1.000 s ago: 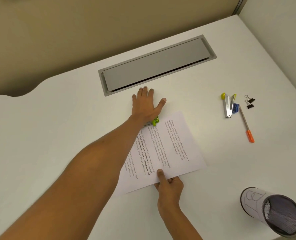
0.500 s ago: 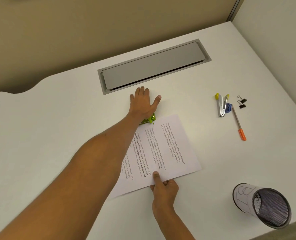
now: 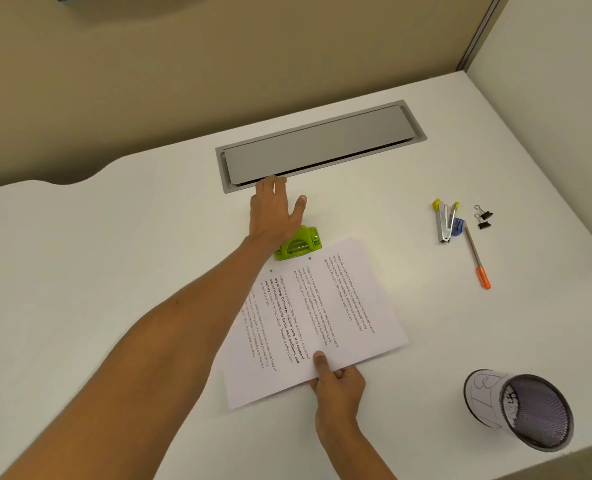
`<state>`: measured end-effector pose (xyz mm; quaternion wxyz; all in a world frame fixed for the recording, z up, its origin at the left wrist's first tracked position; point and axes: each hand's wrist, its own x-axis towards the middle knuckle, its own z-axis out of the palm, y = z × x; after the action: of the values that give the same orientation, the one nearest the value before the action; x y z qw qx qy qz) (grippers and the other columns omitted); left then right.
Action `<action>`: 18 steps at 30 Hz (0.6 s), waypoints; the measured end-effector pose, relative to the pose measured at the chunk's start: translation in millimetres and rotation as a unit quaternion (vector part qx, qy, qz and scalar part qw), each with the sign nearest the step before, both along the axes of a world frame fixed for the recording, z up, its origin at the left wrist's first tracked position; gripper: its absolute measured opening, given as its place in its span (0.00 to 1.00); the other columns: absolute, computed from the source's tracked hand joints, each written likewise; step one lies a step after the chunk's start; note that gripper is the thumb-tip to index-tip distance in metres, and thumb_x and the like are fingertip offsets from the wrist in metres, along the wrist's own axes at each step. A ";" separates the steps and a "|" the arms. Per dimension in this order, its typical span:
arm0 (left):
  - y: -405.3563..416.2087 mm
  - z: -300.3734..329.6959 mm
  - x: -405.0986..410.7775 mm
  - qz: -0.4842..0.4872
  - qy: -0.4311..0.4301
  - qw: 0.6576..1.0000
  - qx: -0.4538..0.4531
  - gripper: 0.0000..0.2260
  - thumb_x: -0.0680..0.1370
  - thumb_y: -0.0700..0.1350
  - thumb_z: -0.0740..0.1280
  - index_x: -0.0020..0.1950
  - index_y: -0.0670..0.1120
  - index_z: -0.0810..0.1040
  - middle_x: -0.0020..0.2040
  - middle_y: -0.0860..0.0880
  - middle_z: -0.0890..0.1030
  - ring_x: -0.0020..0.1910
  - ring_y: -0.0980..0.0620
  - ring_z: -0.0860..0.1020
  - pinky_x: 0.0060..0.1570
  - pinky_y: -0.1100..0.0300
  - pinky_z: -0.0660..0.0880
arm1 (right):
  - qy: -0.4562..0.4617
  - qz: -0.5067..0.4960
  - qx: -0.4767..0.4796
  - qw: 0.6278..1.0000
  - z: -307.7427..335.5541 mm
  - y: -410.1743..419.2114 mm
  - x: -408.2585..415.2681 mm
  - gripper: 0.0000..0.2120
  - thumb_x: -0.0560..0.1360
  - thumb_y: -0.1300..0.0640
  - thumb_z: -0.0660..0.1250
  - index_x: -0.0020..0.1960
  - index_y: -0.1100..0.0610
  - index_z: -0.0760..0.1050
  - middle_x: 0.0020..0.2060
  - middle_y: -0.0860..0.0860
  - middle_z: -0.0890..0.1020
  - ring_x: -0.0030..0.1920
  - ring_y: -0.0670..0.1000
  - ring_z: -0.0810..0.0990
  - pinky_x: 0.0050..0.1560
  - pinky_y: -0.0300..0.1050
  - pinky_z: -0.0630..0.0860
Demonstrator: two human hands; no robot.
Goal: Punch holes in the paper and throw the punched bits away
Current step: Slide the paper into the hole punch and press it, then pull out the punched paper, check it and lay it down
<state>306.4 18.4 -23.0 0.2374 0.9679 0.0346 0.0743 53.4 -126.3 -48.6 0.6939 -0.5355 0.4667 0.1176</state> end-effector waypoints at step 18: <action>92.1 30.2 -267.7 0.447 0.115 0.800 -0.382 0.30 0.71 0.45 0.75 0.69 0.45 0.64 0.57 0.47 0.76 0.56 0.45 0.77 0.54 0.52 0.73 | -0.039 0.080 -0.012 0.996 20.4 22.4 -36.3 0.03 0.74 0.65 0.72 0.44 0.61 0.78 0.35 0.52 0.79 0.35 0.52 0.76 0.43 0.50 0.79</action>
<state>38.7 110.5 7.2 0.5230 0.6771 0.5161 0.0411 17.1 -103.8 -28.2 0.6936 -0.5831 0.3968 0.1463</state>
